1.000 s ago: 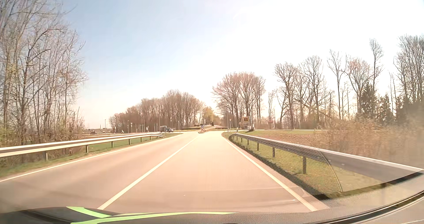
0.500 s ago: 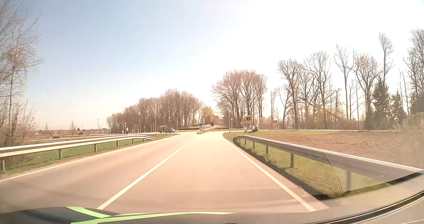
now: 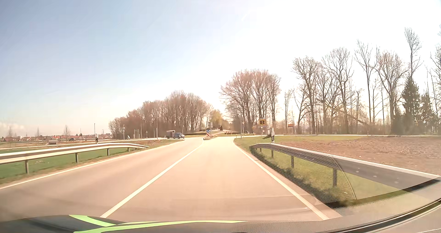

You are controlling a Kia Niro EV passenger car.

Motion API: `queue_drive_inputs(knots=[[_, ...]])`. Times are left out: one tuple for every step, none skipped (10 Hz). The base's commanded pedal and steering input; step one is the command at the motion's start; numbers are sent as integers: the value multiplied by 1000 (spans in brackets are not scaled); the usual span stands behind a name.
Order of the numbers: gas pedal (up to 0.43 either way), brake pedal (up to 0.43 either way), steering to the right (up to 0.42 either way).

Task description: Follow the waypoints while adhering to traffic rules and regulations

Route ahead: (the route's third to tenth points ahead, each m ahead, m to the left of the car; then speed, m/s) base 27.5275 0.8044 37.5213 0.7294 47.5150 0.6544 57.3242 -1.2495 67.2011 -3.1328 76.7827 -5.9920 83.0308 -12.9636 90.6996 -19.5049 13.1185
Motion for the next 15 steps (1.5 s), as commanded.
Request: queue_drive_inputs(knots=[[0,0,0],[0,0,0],[0,0,0],[0,0,0],[0,12,-1],[0,43,0],[0,49,-1],[0,61,0],[0,61,0],[0,67,0],[0,73,0],[0,79,0],[0,79,0],[0,85,0],[0,85,0]])
